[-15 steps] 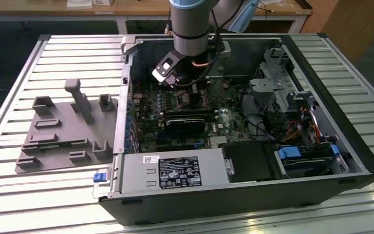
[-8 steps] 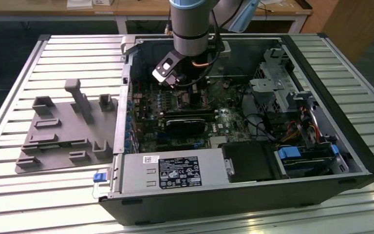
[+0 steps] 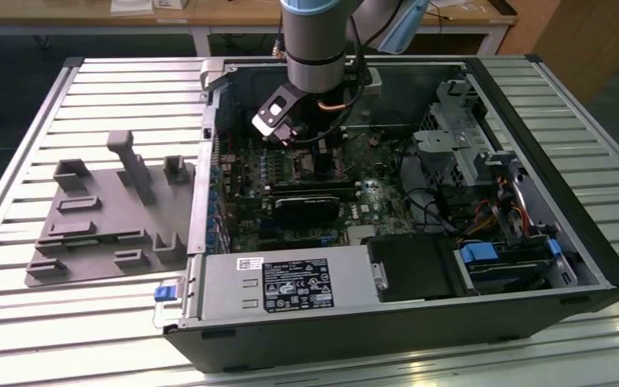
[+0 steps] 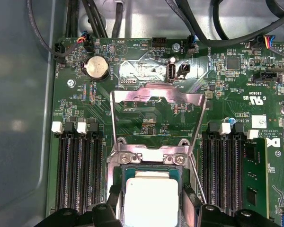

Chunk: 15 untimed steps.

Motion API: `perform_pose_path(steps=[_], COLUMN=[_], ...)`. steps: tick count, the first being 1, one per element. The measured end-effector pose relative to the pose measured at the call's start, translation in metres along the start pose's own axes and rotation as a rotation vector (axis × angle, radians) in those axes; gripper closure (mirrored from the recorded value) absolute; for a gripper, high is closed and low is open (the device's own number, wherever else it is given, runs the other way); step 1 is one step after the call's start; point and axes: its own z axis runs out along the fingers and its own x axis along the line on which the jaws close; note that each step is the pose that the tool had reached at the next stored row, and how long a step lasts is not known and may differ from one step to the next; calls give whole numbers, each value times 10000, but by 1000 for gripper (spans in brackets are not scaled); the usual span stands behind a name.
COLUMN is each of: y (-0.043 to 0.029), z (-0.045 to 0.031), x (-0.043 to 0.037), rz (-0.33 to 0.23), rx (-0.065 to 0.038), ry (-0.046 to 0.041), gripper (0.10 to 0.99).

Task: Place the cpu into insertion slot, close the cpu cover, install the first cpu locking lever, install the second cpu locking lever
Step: 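Place the cpu into insertion slot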

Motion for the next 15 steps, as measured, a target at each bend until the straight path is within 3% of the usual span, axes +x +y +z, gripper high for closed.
perform_pose_path(steps=[6, 15], y=[3, 17], z=[-32, -193], x=[0, 4], rz=[0, 0], rx=[0, 0], ry=[-1, -1], gripper=[475, 475])
